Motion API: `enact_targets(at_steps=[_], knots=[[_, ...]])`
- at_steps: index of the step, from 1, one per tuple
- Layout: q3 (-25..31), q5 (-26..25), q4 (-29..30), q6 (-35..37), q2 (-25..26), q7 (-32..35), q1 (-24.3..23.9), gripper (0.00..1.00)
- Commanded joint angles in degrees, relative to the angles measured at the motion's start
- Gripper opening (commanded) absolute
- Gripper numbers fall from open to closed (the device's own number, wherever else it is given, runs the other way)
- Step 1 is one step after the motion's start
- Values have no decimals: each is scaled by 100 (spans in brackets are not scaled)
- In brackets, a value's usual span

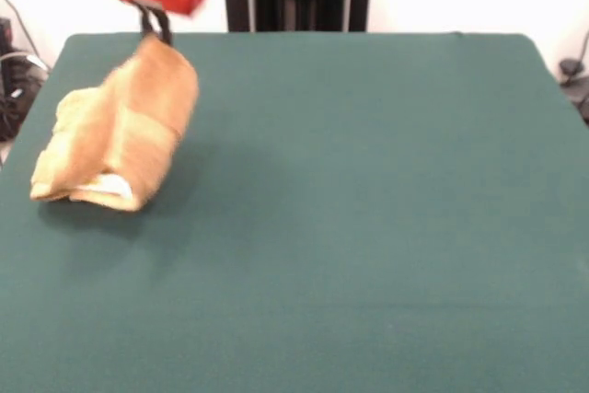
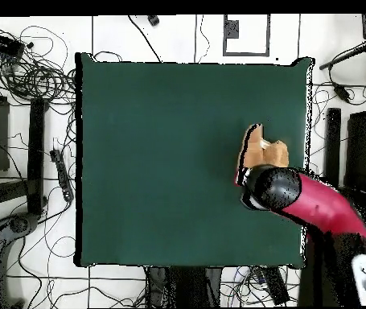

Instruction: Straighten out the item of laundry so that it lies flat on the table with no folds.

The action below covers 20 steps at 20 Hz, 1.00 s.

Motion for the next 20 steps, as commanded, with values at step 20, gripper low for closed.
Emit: enact_targets(at_steps=[20], knots=[[684,258,-157,2090,-1291,-109,-198,0]])
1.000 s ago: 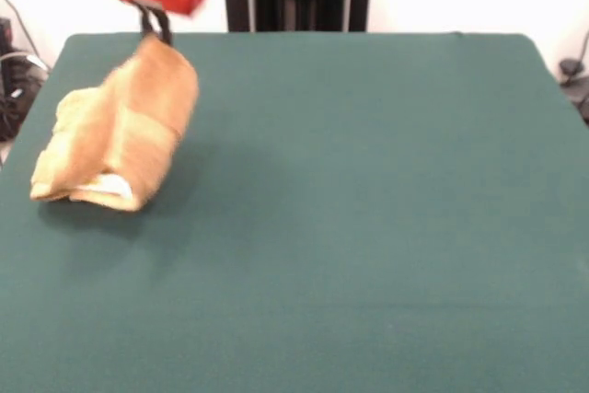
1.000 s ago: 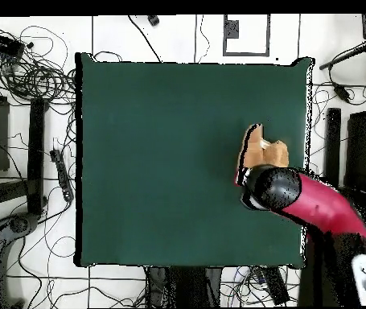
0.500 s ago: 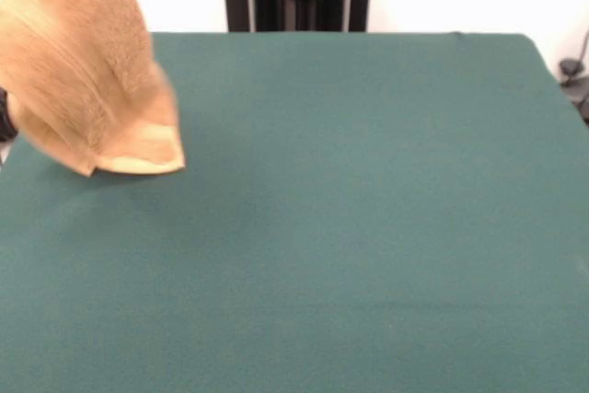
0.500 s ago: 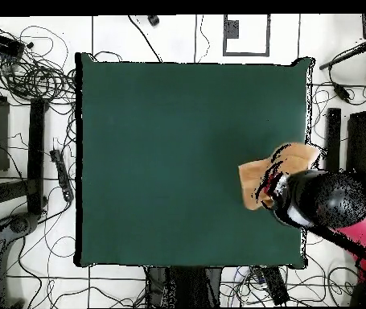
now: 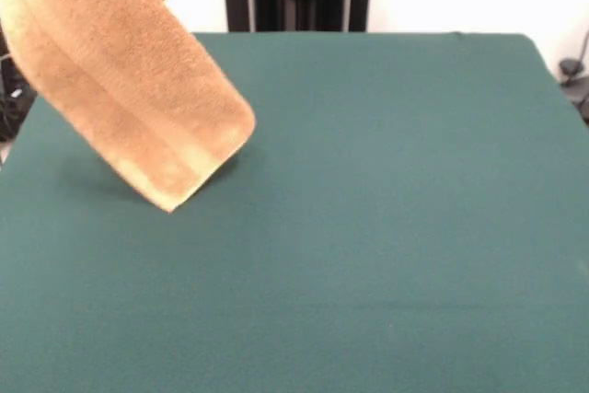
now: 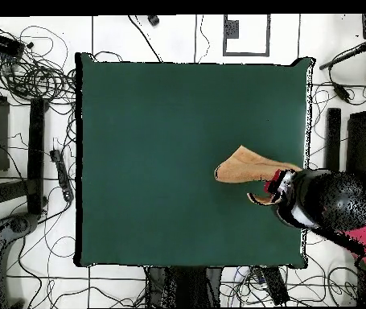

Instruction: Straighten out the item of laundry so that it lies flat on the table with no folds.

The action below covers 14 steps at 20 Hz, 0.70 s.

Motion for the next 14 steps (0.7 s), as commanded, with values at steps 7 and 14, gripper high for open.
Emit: enact_targets(at_steps=[7,14], knots=[[668,146,40,586,71,-126,118,0],[657,123,146,446,53,-153,113,0]])
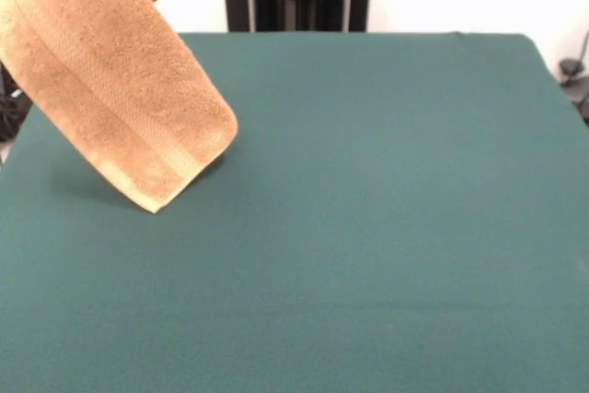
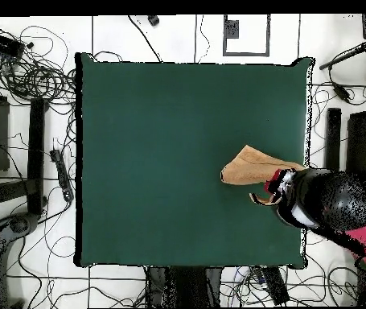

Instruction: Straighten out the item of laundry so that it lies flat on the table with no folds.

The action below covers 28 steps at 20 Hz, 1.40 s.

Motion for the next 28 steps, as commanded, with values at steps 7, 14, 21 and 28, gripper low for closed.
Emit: enact_targets(at_steps=[7,14,21,28], knots=[[498,173,88,305,97,634,562,0],[347,233,211,-80,228,1150,954,0],[264,282,343,-380,326,1216,1144,0],[222,341,349,-382,323,1149,1179,0]])
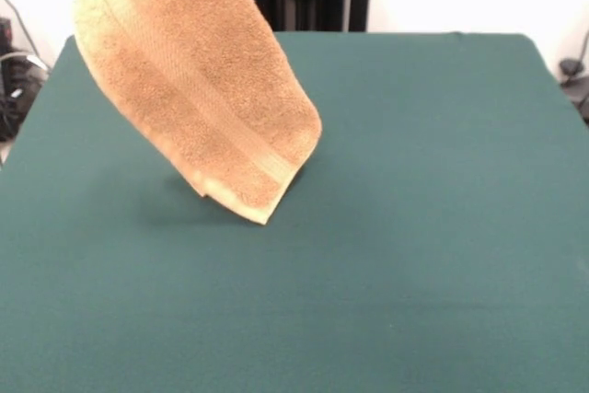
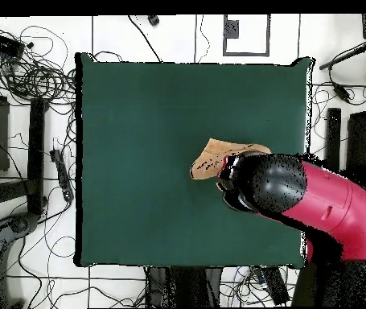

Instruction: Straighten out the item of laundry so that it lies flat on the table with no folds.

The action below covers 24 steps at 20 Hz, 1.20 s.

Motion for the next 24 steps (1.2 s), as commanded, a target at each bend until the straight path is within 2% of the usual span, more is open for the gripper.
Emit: enact_targets(at_steps=[1,8,24], knots=[[225,300,435,-275,295,1112,176,0],[199,260,660,-497,258,1070,180,0],[93,178,426,-293,437,1265,350,0]])
